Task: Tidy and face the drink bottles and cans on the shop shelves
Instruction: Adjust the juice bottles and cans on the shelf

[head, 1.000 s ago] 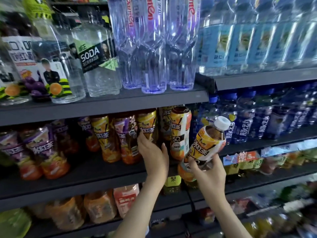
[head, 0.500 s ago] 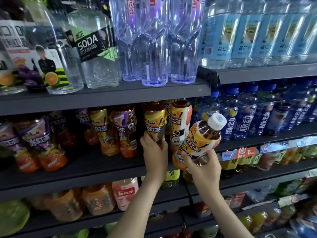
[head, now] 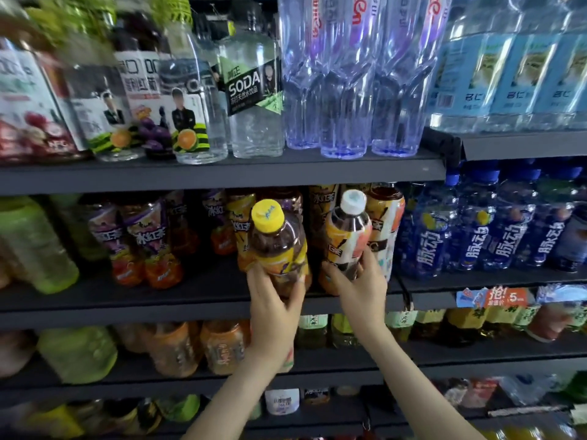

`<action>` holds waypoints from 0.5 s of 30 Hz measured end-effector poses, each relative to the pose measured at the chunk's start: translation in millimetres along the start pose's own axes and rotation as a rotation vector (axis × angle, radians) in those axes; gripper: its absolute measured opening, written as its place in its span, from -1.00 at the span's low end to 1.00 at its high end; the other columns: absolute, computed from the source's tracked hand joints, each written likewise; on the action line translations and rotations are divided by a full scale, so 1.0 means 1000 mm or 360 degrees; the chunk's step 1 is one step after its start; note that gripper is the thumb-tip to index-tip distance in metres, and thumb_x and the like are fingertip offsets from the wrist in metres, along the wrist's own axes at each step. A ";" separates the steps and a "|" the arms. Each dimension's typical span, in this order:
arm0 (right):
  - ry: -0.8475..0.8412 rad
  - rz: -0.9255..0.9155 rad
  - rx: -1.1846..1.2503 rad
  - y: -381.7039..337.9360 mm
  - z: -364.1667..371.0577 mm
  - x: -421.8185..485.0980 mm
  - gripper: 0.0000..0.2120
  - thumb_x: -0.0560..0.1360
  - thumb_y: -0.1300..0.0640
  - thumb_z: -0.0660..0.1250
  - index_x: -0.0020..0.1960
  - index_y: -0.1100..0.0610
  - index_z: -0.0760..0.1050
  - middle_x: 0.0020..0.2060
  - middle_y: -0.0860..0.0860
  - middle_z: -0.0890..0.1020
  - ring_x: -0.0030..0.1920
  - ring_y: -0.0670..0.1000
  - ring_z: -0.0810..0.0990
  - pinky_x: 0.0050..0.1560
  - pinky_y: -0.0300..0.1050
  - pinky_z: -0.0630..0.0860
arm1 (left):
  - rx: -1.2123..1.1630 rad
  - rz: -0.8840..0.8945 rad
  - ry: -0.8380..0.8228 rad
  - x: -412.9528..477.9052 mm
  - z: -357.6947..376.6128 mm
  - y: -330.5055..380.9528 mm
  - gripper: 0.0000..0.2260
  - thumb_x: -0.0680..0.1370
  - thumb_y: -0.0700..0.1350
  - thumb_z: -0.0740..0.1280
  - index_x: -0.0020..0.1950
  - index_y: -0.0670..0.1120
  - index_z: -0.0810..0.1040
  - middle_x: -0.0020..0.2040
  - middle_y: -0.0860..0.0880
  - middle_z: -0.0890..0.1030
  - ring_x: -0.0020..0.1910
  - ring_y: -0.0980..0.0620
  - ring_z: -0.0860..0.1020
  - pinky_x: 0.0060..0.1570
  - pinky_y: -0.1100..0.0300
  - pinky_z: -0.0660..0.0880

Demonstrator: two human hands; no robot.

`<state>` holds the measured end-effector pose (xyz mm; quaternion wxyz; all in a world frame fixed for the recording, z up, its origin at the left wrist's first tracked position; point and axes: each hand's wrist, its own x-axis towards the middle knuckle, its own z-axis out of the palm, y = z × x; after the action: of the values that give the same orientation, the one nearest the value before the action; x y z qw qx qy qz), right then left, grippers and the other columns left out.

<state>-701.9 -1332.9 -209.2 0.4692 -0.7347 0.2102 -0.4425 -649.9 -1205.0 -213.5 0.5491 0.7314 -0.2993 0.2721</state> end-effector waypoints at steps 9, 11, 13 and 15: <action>-0.0084 0.0130 -0.0273 -0.006 0.028 0.034 -0.70 0.44 0.01 0.43 -0.06 0.12 0.34 -0.25 -0.05 0.50 -0.21 -0.01 0.50 -0.40 -0.38 0.25 | 0.0042 -0.0132 0.0011 0.000 -0.031 -0.016 -0.60 0.40 -0.17 0.49 0.16 -0.24 0.46 -0.04 0.04 0.42 -0.09 0.31 0.40 -0.06 0.61 0.33; -0.0134 0.0145 -0.0296 -0.006 0.031 0.040 -0.68 0.44 0.03 0.44 -0.07 0.15 0.33 -0.29 -0.07 0.48 -0.19 0.04 0.53 -0.41 -0.37 0.25 | 0.0026 -0.0172 0.0013 0.002 -0.034 -0.016 -0.59 0.41 -0.13 0.48 0.19 -0.19 0.46 -0.04 0.06 0.44 -0.10 0.29 0.45 -0.05 0.59 0.34; -0.0193 0.0186 -0.0310 -0.007 0.031 0.041 -0.69 0.46 0.06 0.42 -0.01 0.17 0.33 -0.28 -0.07 0.48 -0.09 0.10 0.57 -0.39 -0.38 0.26 | 0.0021 -0.0199 0.0021 0.003 -0.037 -0.015 -0.58 0.40 -0.10 0.48 0.20 -0.17 0.47 -0.03 0.05 0.47 -0.06 0.25 0.48 -0.05 0.58 0.35; -0.0188 0.0202 -0.0263 -0.014 0.029 0.029 -0.63 0.50 0.08 0.37 0.22 0.20 0.35 -0.03 0.02 0.57 0.12 0.12 0.54 -0.18 -0.38 0.34 | 0.0050 -0.0199 0.0017 0.004 -0.040 -0.015 -0.56 0.40 -0.08 0.47 0.21 -0.15 0.47 0.00 0.05 0.49 -0.04 0.22 0.48 -0.06 0.59 0.34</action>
<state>-663.8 -1332.8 -188.6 0.4458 -0.7808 0.2641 -0.3491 -638.9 -1163.4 -210.8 0.5550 0.7558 -0.2457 0.2458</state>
